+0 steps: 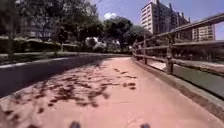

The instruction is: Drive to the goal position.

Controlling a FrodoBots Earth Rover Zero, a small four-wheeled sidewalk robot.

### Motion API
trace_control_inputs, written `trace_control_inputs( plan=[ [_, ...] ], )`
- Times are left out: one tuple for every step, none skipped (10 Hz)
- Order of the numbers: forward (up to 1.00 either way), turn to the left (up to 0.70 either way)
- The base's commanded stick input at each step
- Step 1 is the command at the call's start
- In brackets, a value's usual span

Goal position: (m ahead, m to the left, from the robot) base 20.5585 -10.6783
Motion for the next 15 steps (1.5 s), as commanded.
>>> trace_control_inputs(
  plan=[
    [1.0, 0.0],
    [1.0, 0.0],
    [1.0, 0.0],
    [1.0, 0.0],
    [1.0, 0.0],
    [1.0, 0.0],
    [1.0, 0.0],
    [1.0, 0.0],
    [1.0, -0.11],
    [1.0, -0.29],
    [1.0, -0.37],
    [1.0, -0.31],
    [1.0, 0.0],
    [1.0, 0.0],
    [1.0, 0.0]
  ],
)
